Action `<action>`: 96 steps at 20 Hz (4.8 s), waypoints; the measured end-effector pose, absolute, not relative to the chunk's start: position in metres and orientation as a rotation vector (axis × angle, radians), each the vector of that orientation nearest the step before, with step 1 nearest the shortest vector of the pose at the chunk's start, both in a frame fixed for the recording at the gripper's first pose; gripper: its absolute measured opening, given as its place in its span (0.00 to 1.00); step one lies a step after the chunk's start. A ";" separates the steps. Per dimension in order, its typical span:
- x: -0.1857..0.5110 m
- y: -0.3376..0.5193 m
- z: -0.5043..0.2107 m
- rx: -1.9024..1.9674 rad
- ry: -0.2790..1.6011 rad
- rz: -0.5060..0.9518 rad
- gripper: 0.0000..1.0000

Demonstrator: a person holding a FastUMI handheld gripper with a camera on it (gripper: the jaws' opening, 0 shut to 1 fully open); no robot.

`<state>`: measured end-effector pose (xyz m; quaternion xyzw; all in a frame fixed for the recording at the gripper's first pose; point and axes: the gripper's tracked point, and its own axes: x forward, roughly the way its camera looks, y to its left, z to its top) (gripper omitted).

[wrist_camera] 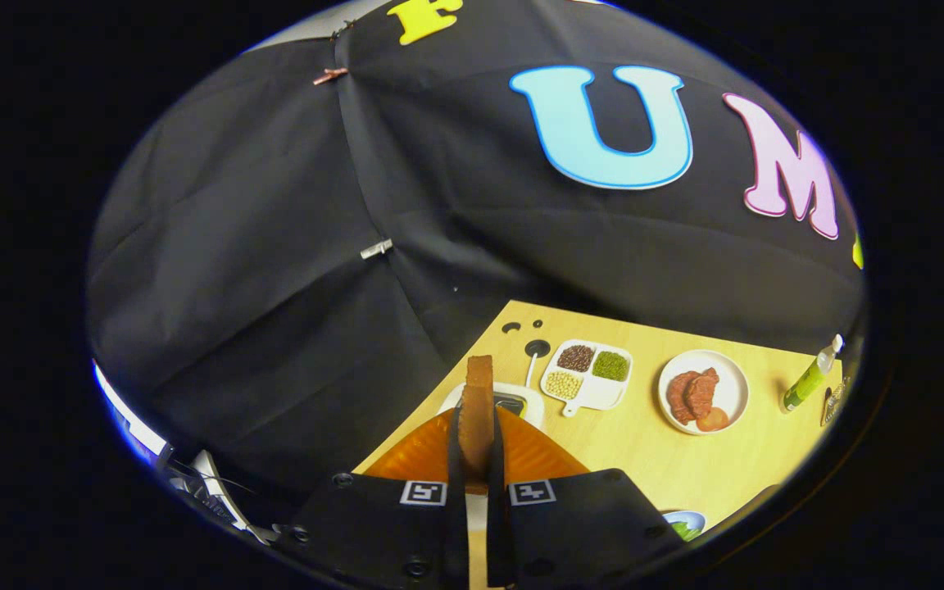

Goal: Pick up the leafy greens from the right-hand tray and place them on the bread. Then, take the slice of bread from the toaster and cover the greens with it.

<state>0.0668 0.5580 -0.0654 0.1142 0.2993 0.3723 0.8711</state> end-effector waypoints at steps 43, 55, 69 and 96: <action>-0.022 0.272 -0.337 0.565 0.897 0.351 0.63; 0.008 0.219 -0.233 0.254 0.511 0.382 0.93; -0.006 0.152 -0.081 0.128 0.186 0.333 0.98; -0.021 0.071 -0.036 0.128 0.088 0.190 0.96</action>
